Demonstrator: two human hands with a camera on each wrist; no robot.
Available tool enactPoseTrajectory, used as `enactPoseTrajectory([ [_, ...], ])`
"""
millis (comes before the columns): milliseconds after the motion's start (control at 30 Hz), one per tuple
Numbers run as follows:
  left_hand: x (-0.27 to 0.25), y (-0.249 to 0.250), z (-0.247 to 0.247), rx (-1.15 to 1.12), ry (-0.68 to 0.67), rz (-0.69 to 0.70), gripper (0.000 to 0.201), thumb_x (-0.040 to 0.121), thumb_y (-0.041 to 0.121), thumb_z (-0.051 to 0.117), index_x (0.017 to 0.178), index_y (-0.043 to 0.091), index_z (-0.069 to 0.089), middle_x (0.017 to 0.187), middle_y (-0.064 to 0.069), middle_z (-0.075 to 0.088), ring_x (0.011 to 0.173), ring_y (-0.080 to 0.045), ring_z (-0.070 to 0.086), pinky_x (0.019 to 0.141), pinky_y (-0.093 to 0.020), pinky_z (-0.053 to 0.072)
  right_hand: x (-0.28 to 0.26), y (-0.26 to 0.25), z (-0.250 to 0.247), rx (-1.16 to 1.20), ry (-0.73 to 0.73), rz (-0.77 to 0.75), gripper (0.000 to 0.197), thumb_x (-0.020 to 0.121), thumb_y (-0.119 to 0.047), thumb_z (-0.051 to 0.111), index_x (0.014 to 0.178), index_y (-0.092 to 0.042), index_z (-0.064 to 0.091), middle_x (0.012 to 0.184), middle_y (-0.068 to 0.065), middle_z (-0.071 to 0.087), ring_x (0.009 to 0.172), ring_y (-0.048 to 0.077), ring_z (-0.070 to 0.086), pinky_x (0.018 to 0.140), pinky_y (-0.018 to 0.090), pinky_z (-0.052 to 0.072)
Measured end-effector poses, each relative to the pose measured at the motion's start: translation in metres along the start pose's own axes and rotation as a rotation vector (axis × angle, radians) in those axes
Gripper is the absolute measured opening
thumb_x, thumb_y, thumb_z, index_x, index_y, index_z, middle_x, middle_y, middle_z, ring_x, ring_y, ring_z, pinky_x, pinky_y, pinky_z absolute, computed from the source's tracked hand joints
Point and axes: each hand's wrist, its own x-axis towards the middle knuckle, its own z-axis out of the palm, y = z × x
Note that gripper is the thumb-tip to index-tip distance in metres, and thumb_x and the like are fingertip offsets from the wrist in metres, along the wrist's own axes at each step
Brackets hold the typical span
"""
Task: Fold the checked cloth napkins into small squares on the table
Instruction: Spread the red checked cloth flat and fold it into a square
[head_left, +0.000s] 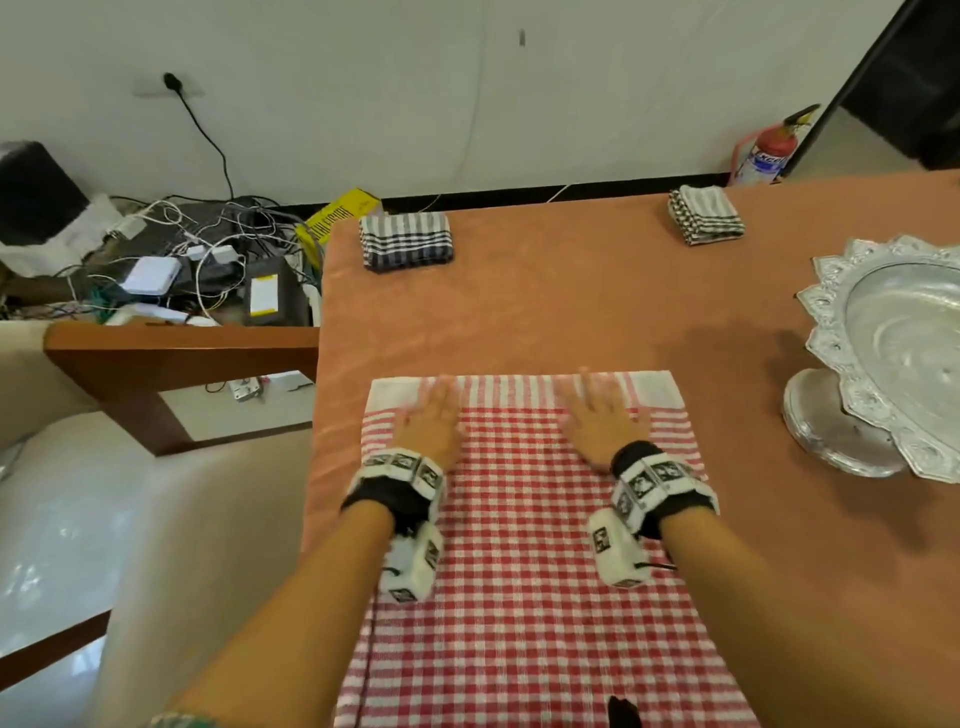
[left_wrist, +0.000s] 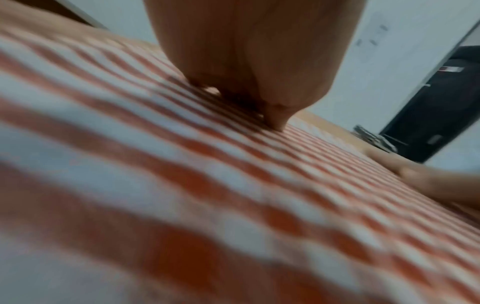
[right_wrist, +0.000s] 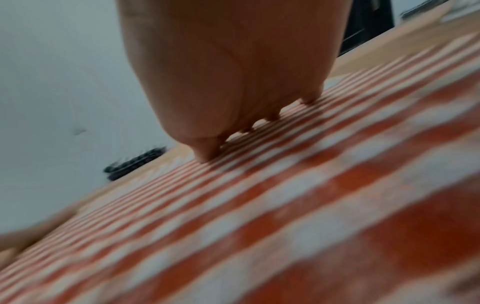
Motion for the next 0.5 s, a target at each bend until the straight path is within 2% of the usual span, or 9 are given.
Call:
enactPoseTrajectory([
  [67, -0.004, -0.045, -0.012, -0.041, -0.008, -0.168, 0.060, 0.099, 0.026, 0.026, 0.149, 0.019, -0.007, 0.157, 0.001, -0.016, 0.146, -0.018, -0.008, 0.120, -0.046, 0.003, -0.001, 0.039, -0.010, 0.066, 0.004, 0.133, 0.054, 0.099, -0.044, 0.014, 0.146, -0.038, -0.012, 0.156, -0.006, -0.023, 0.145, 0.025, -0.016, 0.115, 0.057, -0.001],
  [133, -0.018, -0.064, -0.018, 0.013, 0.031, -0.268, 0.060, 0.099, 0.029, 0.024, 0.149, 0.017, -0.006, 0.158, -0.002, -0.012, 0.147, -0.020, -0.005, 0.120, -0.044, 0.004, -0.002, 0.062, -0.018, 0.108, 0.011, 0.260, 0.057, 0.100, -0.041, 0.018, 0.148, -0.032, -0.012, 0.156, -0.003, -0.023, 0.145, 0.025, -0.016, 0.116, 0.055, -0.001],
  [200, -0.033, -0.040, -0.013, 0.096, 0.100, -0.193, 0.060, 0.099, 0.027, 0.025, 0.149, 0.014, -0.005, 0.158, -0.005, -0.009, 0.147, -0.022, -0.004, 0.118, -0.044, 0.003, -0.010, 0.052, -0.016, 0.050, 0.077, 0.281, 0.061, 0.099, -0.037, 0.022, 0.149, -0.024, -0.012, 0.156, 0.002, -0.022, 0.145, 0.026, -0.015, 0.117, 0.052, -0.002],
  [300, -0.061, 0.030, 0.020, 0.098, 0.039, 0.059, 0.059, 0.100, 0.027, 0.020, 0.148, 0.013, -0.010, 0.157, -0.005, -0.015, 0.146, -0.020, -0.012, 0.118, -0.042, -0.004, -0.041, -0.012, 0.021, -0.008, 0.122, 0.073, 0.059, 0.100, -0.033, 0.021, 0.149, -0.024, -0.011, 0.157, 0.003, -0.018, 0.145, 0.028, -0.013, 0.116, 0.051, -0.003],
  [333, -0.068, 0.045, 0.032, 0.081, -0.003, 0.089, 0.058, 0.100, 0.029, 0.018, 0.148, 0.013, -0.011, 0.157, -0.004, -0.017, 0.145, -0.019, -0.013, 0.118, -0.041, -0.005, -0.058, -0.030, 0.039, 0.000, 0.099, 0.004, 0.057, 0.100, -0.034, 0.020, 0.149, -0.027, -0.009, 0.158, 0.002, -0.016, 0.145, 0.028, -0.013, 0.116, 0.052, -0.003],
  [400, -0.074, 0.041, 0.043, 0.054, -0.035, 0.053, 0.058, 0.101, 0.030, 0.018, 0.148, 0.014, -0.011, 0.157, -0.003, -0.018, 0.146, -0.019, -0.013, 0.118, -0.041, -0.003, -0.082, -0.034, 0.061, 0.020, 0.072, -0.025, 0.055, 0.100, -0.040, 0.018, 0.148, -0.034, -0.007, 0.158, -0.003, -0.015, 0.145, 0.026, -0.013, 0.115, 0.054, -0.003],
  [500, -0.093, -0.011, 0.040, 0.006, 0.015, -0.095, 0.059, 0.100, 0.031, 0.020, 0.149, 0.015, -0.009, 0.157, -0.003, -0.015, 0.146, -0.020, -0.009, 0.118, -0.044, 0.001, -0.109, 0.023, 0.066, 0.041, 0.065, 0.095, 0.053, 0.098, -0.047, 0.014, 0.147, -0.041, -0.008, 0.157, -0.006, -0.017, 0.146, 0.026, -0.013, 0.114, 0.056, -0.002],
])
